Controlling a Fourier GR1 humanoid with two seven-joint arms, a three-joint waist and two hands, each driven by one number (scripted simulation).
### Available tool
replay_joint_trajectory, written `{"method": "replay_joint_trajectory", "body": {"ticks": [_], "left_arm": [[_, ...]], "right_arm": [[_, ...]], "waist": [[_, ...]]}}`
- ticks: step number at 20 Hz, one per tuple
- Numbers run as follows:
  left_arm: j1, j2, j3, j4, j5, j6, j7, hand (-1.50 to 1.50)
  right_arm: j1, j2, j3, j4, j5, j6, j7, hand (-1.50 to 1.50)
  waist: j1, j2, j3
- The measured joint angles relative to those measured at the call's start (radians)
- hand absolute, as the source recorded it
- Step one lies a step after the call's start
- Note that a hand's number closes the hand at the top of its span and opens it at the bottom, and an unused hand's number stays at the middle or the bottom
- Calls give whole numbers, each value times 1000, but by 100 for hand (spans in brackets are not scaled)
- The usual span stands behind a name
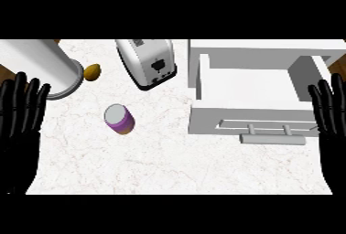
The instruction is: Pick up the can, place it into the drawer and close the drawer
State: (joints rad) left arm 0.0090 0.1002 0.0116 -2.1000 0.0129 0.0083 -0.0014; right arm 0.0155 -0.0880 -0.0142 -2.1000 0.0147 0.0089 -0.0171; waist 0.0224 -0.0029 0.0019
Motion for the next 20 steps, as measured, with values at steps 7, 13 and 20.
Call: {"method": "replay_joint_trajectory", "body": {"ticks": [7,13,20], "left_arm": [[34,-26,15,19,-8,17,37,-150],[32,-53,53,68,-24,108,240,-150],[-2,-45,67,35,-32,140,363,-150]], "right_arm": [[1,15,-19,2,-24,-5,48,-150],[46,32,-39,22,-18,-53,180,-150],[62,25,-61,27,-20,-49,214,-150]], "waist": [[-17,4,-2],[-24,4,-1],[-23,3,-2]]}}
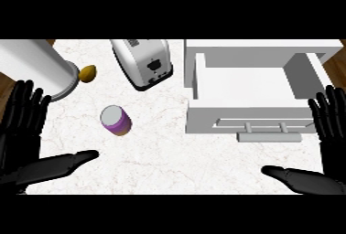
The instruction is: Pick up the can, place it into the drawer and close the drawer
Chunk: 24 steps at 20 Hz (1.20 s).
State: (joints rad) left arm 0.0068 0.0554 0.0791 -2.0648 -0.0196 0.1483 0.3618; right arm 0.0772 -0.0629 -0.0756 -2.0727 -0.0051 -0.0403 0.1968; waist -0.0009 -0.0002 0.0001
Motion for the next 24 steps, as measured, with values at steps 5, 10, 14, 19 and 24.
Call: {"method": "replay_joint_trajectory", "body": {"ticks": [5,10,14,19,24], "left_arm": [[-49,10,24,63,16,-3,-4,-150],[-53,-17,-10,149,-13,5,-49,-150],[-27,-39,-50,206,-38,29,-94,-150],[-19,-50,-79,333,-46,71,-197,-150],[-38,-49,-61,471,-42,81,-294,-150]], "right_arm": [[30,-5,-31,-7,-33,28,-20,-150],[-10,-29,-81,20,-59,36,-9,-150],[19,-16,-78,0,-54,39,-27,-150],[28,-12,-76,-17,-48,48,-26,-150],[35,-33,-117,-39,-85,72,-10,-150]], "waist": [[-2,0,0],[-1,0,0],[-2,0,0],[-2,0,0],[-3,0,0]]}}
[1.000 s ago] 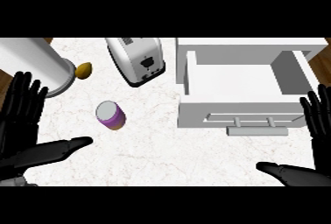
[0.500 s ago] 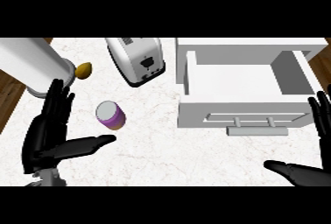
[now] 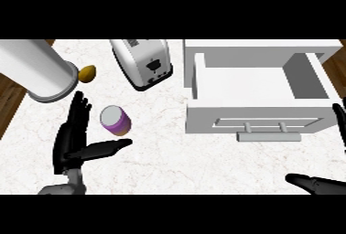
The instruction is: Pick up the can, place it into the drawer and close the drawer
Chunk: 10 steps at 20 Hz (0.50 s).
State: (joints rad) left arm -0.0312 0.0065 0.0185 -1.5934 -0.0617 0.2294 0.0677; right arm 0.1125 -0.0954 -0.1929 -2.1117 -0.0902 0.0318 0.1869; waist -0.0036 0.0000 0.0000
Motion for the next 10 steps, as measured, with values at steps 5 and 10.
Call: {"method": "replay_joint_trajectory", "body": {"ticks": [5,10], "left_arm": [[17,0,-10,103,19,42,-96,-150],[-33,-3,34,269,48,55,-206,-150]], "right_arm": [[31,10,-2,-33,5,12,1,-150],[53,23,-6,-75,-3,17,20,-150]], "waist": [[0,0,0],[-1,0,0]]}}
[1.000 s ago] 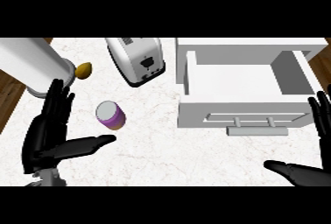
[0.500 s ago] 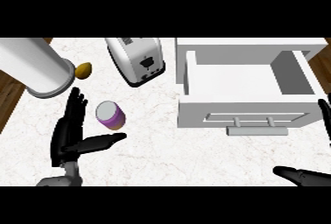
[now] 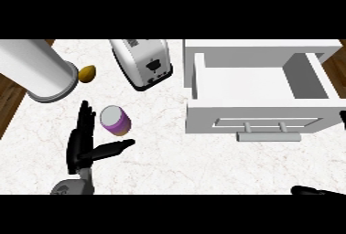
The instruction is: Pick up the can, place it into the drawer and close the drawer
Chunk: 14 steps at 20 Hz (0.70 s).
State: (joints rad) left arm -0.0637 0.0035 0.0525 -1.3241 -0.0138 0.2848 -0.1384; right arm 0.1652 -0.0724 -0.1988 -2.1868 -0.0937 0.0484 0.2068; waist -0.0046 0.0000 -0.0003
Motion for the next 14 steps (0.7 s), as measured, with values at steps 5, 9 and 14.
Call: {"method": "replay_joint_trajectory", "body": {"ticks": [5,9,14], "left_arm": [[-43,13,35,133,33,-9,-80,-150],[-81,20,66,253,54,-32,-151,-150],[-151,25,109,416,89,-31,-239,-150]], "right_arm": [[13,-1,-21,-15,-10,18,4,-150],[-12,-1,-25,-2,1,17,9,-150],[6,-1,-43,-33,-18,35,26,-150]], "waist": [[0,0,0],[0,0,0],[-1,1,0]]}}
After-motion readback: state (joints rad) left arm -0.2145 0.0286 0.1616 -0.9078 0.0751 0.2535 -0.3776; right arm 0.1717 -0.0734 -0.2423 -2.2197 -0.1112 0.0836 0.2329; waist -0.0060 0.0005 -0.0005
